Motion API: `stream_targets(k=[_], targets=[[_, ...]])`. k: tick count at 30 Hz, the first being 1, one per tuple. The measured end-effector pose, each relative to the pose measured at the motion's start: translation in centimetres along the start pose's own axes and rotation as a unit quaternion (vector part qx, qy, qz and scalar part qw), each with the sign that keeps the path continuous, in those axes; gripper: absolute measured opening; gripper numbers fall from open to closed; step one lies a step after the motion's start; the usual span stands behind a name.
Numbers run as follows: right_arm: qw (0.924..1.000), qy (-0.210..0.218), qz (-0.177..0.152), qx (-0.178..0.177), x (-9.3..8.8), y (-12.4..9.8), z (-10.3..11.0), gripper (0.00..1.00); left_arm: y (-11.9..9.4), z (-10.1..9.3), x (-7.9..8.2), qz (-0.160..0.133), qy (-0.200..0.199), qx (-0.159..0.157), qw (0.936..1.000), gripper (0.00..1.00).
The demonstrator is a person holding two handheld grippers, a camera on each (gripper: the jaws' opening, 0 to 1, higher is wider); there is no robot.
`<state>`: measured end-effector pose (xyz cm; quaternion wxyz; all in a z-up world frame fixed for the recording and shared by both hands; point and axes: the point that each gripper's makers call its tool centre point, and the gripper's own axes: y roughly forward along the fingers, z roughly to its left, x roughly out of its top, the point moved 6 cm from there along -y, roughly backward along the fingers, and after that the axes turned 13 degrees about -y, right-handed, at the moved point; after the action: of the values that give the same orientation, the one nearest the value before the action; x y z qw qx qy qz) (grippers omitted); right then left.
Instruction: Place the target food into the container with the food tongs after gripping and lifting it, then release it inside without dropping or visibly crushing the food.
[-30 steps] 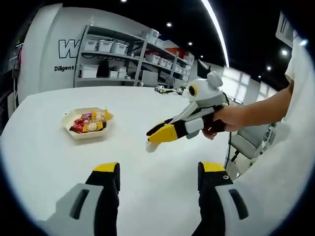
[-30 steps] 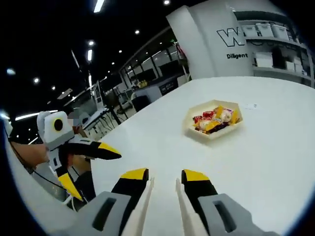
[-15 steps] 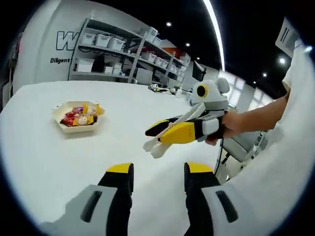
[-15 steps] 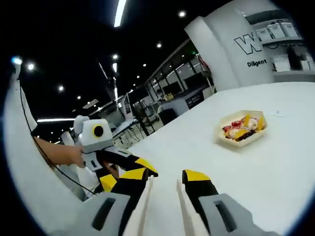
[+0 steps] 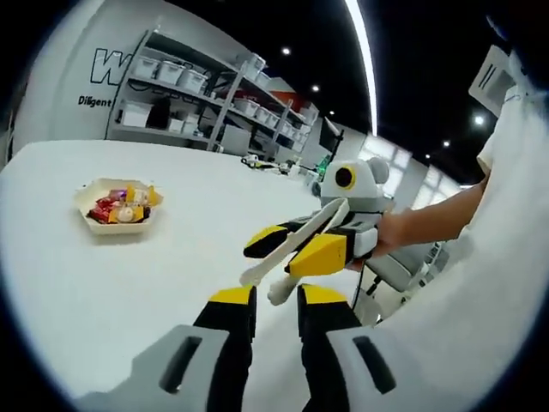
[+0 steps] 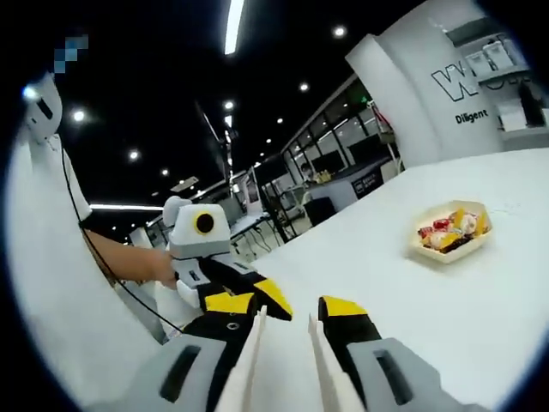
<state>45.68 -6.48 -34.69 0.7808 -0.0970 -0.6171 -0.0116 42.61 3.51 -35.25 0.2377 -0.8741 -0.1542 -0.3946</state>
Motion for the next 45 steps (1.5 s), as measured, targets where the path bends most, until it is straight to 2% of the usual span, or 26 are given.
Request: stream_targets(k=[3,7,8,9,12,19,29,45], targets=[[1.0000,0.000,0.001,0.009,0.0,0.1,0.2,0.24,0.0,-0.6,-0.1,0.008,0.013,-0.020,0.9997,0.11],[0.9998,0.001,-0.001,0.018,-0.1,0.2,0.4,0.24,-0.2,-0.5,-0.2,0.012,0.024,-0.025,0.9993,0.10],[0.9998,0.005,-0.002,0.019,-0.2,0.2,0.5,0.25,-0.3,-0.5,-0.2,0.014,0.036,-0.028,0.9989,0.09],[0.9998,0.005,-0.002,0.017,-0.2,0.2,0.4,0.25,-0.3,-0.5,-0.1,0.013,0.065,-0.031,0.9973,0.08],[0.9997,0.015,-0.003,0.016,-0.2,0.1,0.2,0.26,-0.3,-0.6,-0.1,0.015,0.066,-0.032,0.9972,0.08],[0.9994,0.031,-0.008,0.015,0.0,-0.1,-0.1,0.29,-0.6,-0.7,-0.1,0.015,0.097,-0.038,0.9944,0.04],[0.9972,0.072,0.001,0.018,-0.6,-0.7,-0.3,0.30,-0.6,-0.8,-0.5,0.021,0.101,-0.040,0.9938,0.02],[0.9970,0.075,0.006,-0.019,-2.2,-2.2,-0.9,0.37,-0.7,-0.6,-1.5,0.050,0.119,-0.031,0.9911,0.01]])
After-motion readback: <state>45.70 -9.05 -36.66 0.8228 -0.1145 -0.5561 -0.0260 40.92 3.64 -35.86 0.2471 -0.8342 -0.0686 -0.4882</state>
